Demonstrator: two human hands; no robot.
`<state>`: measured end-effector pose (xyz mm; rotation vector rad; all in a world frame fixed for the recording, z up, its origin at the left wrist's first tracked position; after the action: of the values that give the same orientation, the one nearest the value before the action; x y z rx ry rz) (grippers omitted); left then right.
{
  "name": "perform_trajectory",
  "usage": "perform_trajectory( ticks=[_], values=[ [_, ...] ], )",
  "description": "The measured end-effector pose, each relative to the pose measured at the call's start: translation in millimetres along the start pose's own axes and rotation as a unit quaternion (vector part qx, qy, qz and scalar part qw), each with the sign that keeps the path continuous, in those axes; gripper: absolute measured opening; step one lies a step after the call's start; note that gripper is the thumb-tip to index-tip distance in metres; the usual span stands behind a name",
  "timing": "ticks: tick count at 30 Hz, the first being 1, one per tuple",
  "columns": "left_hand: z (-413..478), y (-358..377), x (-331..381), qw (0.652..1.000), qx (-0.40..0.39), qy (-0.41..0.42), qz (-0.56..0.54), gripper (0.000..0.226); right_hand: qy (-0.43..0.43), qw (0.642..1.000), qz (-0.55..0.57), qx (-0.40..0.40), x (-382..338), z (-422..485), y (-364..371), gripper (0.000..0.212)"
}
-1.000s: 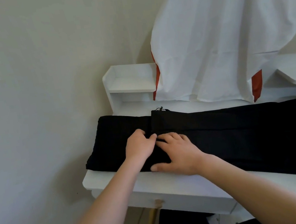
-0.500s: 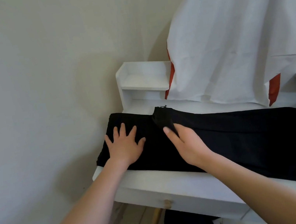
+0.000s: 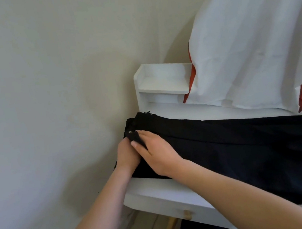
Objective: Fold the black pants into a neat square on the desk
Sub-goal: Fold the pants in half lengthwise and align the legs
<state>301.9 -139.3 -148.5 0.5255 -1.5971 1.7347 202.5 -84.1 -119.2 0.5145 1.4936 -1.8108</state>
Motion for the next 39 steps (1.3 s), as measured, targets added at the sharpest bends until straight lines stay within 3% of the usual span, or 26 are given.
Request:
perform_trajectory(
  ticks=[2,4,7,9,11,12,14,16,20,26,29,33,39],
  values=[
    [4.1,-13.0,-5.1,0.993,0.035,-0.044,-0.099,0.028,-0.004,1.0,-0.013,-0.013,2.3,2.0,2.0,0.051],
    [11.0,-19.8,-5.7,0.969,0.025,-0.114,-0.216,0.023,-0.002,0.996,-0.029,-0.079,8.2,3.1,1.5,0.063],
    [22.6,-28.8,-10.0,0.887,-0.048,-0.253,-0.383,0.041,0.016,0.986,0.038,-0.16,18.2,3.2,-8.8,0.057],
    [27.1,-33.4,-13.4,0.889,-0.107,-0.276,-0.349,0.046,0.012,0.998,0.023,-0.062,29.5,8.9,-25.9,0.042],
    [31.1,-34.6,-15.6,0.949,-0.123,-0.215,-0.196,0.027,0.039,0.991,-0.108,0.069,45.7,18.7,-46.8,0.035],
    [31.3,-34.4,-14.8,0.973,-0.11,-0.178,-0.092,0.023,0.078,0.978,-0.166,0.095,53.8,22.6,-56.3,0.04],
    [29.2,-31.3,-12.9,0.988,-0.07,-0.125,0.052,0.028,0.173,0.959,-0.217,0.062,70.5,31.3,-68.7,0.048],
    [24.3,-27.8,-13.5,0.988,-0.046,-0.11,0.1,0.03,0.237,0.949,-0.207,0.008,84.9,38.8,-73.6,0.047],
    [20.1,-26.0,-19.3,0.989,-0.041,-0.118,0.079,0.026,0.24,0.955,-0.171,-0.036,96.5,54.1,-73.2,0.039],
    [16.1,-29.8,-19.2,0.991,-0.038,-0.12,0.042,0.007,0.108,0.973,-0.202,0.004,80.2,80.9,-62.7,0.019],
    [14.4,-31.4,-18.9,0.992,-0.043,-0.114,0.045,0.012,0.072,0.966,-0.25,-0.007,78.2,92.9,-59.9,0.018],
    [11.1,-30.9,-19.7,0.992,-0.034,-0.117,0.033,0.017,0.101,0.957,-0.264,-0.07,91.8,96.0,-52.1,0.022],
    [9.0,-39.2,-22.8,0.992,-0.041,-0.103,0.053,0.034,0.065,0.951,-0.301,-0.01,97.6,92.3,-38.2,0.028]
  ],
)
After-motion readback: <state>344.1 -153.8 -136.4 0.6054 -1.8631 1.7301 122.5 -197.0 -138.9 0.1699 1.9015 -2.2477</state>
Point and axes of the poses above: each hand's wrist, its own z-axis towards the middle knuckle, its own y-axis out of the palm, x = y × z, the point moved 2 cm from there along z, towards the middle knuckle, and after that the axes turned 3 degrees about z, right-handed, at the moved point
